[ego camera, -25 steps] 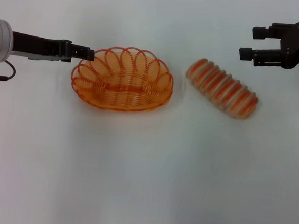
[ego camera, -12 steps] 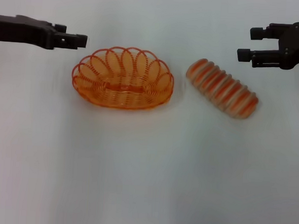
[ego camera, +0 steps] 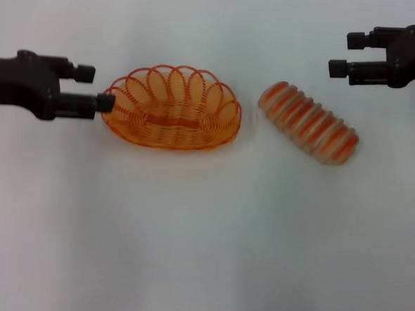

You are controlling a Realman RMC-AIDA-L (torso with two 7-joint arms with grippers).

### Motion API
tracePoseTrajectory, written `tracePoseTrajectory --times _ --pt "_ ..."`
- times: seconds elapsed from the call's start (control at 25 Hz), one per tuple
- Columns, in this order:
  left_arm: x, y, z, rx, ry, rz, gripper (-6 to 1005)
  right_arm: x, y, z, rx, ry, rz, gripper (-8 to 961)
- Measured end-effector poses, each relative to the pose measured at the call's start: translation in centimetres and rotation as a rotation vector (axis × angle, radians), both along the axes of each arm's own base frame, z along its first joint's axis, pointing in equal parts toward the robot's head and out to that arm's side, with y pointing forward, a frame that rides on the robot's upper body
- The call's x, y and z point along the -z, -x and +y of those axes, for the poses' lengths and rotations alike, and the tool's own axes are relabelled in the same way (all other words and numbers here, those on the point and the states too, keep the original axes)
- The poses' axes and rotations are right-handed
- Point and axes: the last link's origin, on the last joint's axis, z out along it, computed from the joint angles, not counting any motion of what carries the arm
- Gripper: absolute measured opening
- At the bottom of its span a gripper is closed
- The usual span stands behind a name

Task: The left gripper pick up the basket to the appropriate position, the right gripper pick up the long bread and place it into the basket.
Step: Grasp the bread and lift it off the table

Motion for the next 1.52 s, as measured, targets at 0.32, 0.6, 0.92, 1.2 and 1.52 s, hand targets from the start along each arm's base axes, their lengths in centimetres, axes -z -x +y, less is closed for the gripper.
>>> tracePoseTrajectory --times 0.32,0.6,0.92,1.2,1.52 --pt "-0.1 1.0 -1.2 0.006 0.004 -0.004 757 0.1 1.3 1.3 0.081 0.035 0.019 799" --pt "-0.5 1.8 -1.4 0.007 0.0 0.05 873 0.4 2.1 2.0 0.157 0.07 0.014 888" --pt "-0.9 2.2 -1.5 0.017 -0.02 0.074 871 0.5 3.6 3.2 0.306 0.169 -0.036 943" --pt "-0.9 2.5 -1.7 0.016 -0.027 0.079 868 1.2 4.8 4.2 0.437 0.231 -0.179 941" --pt "-0.9 2.8 -1.7 0.01 -0.031 0.096 868 2.3 5.6 4.5 0.513 0.278 -0.307 942"
